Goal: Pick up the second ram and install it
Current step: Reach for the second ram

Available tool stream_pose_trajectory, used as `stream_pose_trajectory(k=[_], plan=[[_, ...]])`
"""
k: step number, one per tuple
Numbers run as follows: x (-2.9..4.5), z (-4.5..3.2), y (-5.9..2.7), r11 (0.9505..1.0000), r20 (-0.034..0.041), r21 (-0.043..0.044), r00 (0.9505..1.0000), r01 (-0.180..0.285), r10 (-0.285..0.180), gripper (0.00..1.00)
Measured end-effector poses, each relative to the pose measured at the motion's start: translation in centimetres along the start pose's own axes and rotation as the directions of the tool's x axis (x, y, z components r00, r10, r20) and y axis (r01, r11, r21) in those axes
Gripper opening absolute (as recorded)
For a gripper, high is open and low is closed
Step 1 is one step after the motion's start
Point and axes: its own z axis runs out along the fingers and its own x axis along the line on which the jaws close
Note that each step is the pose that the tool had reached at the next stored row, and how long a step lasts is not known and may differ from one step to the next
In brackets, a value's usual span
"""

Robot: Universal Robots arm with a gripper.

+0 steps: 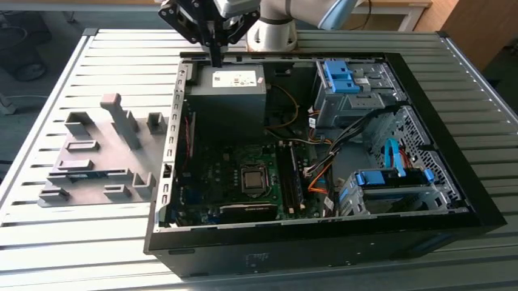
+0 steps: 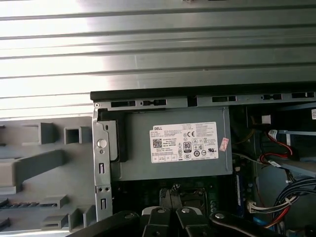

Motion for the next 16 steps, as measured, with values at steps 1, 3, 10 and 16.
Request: stream_pose_trajectory(k=[1, 3, 10, 16], plan=[[0.08, 0.00, -0.01, 1.0000, -0.0001, 0.0001, 1.0000, 0.000, 0.000, 0.11], [0.25, -0.01, -0.02, 1.0000, 0.0000, 0.0000, 1.0000, 0.000, 0.000, 0.11], [0.41, -0.01, -0.03, 1.0000, 0.0000, 0.0000, 1.0000, 0.000, 0.000, 0.11], [0.75, -0.02, -0.06, 1.0000, 0.0000, 0.0000, 1.0000, 0.000, 0.000, 0.11]])
